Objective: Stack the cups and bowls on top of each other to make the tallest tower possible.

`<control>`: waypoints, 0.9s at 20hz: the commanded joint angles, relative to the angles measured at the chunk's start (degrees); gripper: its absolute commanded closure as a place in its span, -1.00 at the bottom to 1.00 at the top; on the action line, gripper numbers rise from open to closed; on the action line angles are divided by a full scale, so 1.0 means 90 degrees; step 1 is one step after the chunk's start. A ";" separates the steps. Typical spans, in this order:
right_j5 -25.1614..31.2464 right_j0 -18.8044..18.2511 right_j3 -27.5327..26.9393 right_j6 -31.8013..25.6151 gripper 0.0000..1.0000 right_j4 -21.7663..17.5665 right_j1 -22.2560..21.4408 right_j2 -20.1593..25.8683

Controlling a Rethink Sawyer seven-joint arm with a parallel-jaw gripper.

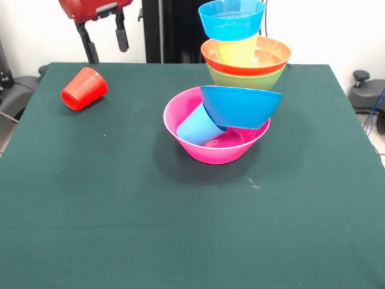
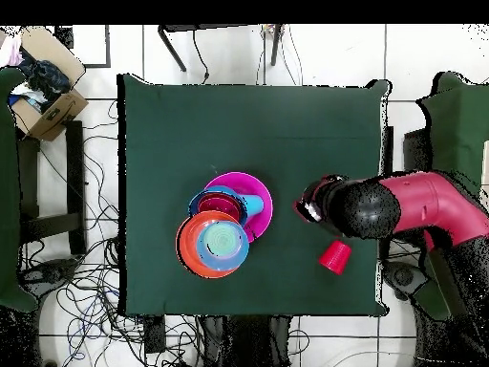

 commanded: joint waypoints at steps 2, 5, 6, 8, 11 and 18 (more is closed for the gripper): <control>-0.0818 0.0143 0.1023 -0.0969 -1.00 -0.1102 0.0325 -0.0291; -0.0856 0.0142 0.1190 -0.0742 -1.00 -0.1185 0.0218 -0.0358; -0.0828 0.0133 0.1233 -0.0767 -1.00 -0.1187 0.0195 -0.0358; -0.0833 0.0120 0.1272 -0.0861 -1.00 -0.1258 0.0171 -0.0350; -0.0915 0.0165 0.1267 -0.0986 -1.00 -0.1534 0.0006 -0.0327; -0.1512 0.0001 0.1375 -0.0753 -1.00 -0.2038 -0.0511 -0.0155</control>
